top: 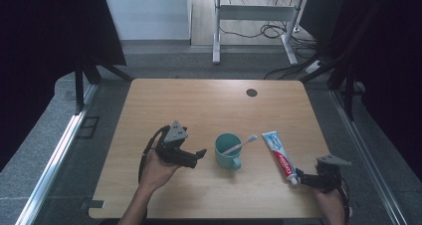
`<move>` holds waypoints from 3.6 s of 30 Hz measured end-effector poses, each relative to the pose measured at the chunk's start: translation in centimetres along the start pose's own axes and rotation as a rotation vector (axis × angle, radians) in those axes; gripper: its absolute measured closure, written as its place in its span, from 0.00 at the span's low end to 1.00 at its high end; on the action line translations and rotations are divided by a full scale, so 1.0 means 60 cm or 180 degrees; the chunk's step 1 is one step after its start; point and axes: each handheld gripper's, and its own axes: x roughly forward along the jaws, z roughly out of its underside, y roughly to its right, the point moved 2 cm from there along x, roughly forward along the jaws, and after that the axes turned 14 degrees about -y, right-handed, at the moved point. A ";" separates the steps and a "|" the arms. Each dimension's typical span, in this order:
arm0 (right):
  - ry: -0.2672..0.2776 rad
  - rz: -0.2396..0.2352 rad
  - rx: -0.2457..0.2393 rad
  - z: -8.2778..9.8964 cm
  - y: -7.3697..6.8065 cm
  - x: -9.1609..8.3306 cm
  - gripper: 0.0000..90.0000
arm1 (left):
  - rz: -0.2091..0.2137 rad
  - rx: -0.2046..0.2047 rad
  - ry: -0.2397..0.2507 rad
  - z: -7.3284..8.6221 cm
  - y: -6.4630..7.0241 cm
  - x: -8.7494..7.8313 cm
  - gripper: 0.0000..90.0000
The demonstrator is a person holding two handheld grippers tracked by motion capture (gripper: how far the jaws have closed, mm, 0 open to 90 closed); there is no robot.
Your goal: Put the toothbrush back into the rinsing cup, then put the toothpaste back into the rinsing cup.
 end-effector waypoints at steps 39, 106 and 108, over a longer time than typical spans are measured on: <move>0.0007 -0.0003 -0.0006 0.000 0.000 0.000 0.07 | -0.0166 -0.0201 -0.0075 0.133 0.003 0.016 0.00; -0.0069 -0.0859 -0.0414 -0.067 -0.062 -0.067 0.99 | -0.0162 -0.0452 -0.0755 0.191 -0.014 0.091 0.05; -0.0098 -0.0871 -0.0448 -0.070 -0.067 -0.064 0.99 | -0.0164 -0.0453 -0.0757 0.191 -0.014 0.091 0.05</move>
